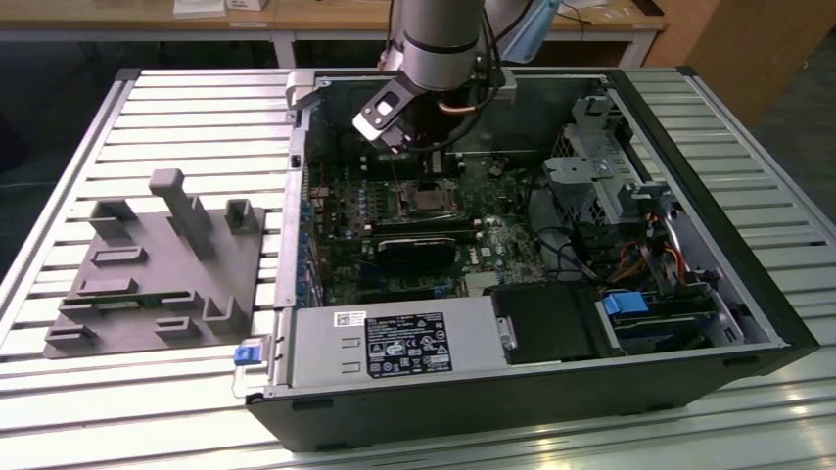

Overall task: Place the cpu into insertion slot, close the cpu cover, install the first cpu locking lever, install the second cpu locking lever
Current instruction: 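Close the cpu cover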

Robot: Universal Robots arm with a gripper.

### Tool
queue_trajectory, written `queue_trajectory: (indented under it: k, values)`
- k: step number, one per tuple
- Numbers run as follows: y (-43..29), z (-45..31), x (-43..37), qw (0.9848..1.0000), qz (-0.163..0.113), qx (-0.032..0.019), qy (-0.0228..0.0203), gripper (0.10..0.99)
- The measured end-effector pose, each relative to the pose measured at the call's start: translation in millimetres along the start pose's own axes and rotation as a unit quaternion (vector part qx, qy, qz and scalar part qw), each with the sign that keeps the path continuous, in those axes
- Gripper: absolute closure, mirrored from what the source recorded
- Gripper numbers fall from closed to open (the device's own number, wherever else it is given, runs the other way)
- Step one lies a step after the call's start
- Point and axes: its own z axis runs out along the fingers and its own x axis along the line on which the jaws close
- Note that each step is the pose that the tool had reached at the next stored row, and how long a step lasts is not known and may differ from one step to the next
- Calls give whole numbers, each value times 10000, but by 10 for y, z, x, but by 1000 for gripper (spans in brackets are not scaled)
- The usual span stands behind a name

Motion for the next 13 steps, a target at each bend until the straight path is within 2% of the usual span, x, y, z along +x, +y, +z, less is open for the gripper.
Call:
queue_trajectory:
  k: [7, 10, 13]
  values:
    - [-7, 3, 0, 10000, -42, 1, -1, 984]
    - [-8, 4, 0, 9996, -292, 5, -1, 984]
    - [-7, 6, 0, 9984, -562, 9, -2, 984]
